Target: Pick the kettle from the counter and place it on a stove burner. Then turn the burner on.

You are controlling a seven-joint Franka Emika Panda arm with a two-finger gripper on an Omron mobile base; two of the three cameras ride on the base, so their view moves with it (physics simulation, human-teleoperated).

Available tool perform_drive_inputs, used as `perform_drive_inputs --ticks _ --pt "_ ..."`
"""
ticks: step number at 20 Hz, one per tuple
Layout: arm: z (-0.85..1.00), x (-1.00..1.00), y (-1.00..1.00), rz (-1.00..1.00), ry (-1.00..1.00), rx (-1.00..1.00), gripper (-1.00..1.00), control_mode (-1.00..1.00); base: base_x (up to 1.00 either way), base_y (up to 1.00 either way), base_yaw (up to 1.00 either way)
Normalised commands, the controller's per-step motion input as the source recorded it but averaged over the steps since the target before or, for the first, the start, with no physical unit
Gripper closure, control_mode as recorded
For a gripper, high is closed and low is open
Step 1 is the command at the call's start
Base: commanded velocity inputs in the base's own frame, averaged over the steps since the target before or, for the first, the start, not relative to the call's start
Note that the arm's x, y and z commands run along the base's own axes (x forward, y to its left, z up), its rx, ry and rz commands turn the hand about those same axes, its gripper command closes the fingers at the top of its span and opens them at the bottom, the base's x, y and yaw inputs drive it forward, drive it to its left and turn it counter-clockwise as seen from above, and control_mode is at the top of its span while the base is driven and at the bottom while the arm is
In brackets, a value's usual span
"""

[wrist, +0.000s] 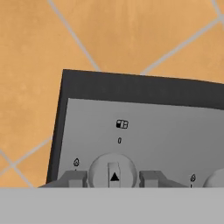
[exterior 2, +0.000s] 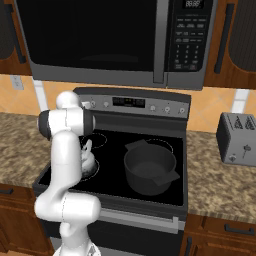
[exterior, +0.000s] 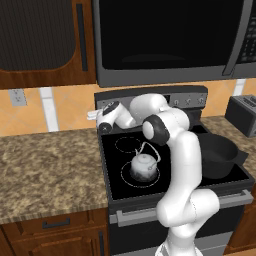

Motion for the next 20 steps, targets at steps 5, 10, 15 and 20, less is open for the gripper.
perform_drive_inputs --ticks 5,10,15,20 --pt "-0.13 0.0 0.0 0.06 0.0 -0.07 1.0 -1.0 0.0 0.0 0.0" --pt "-0.13 0.0 0.0 0.1 0.0 -0.08 1.0 -1.0 0.0 0.0 0.0" --pt "-0.15 0.02 -0.02 0.13 0.0 -0.06 1.0 -1.0 0.0 0.0 0.0" --pt "-0.11 0.06 -0.12 0.14 0.0 -0.05 1.0 -1.0 0.0 0.0 0.0"
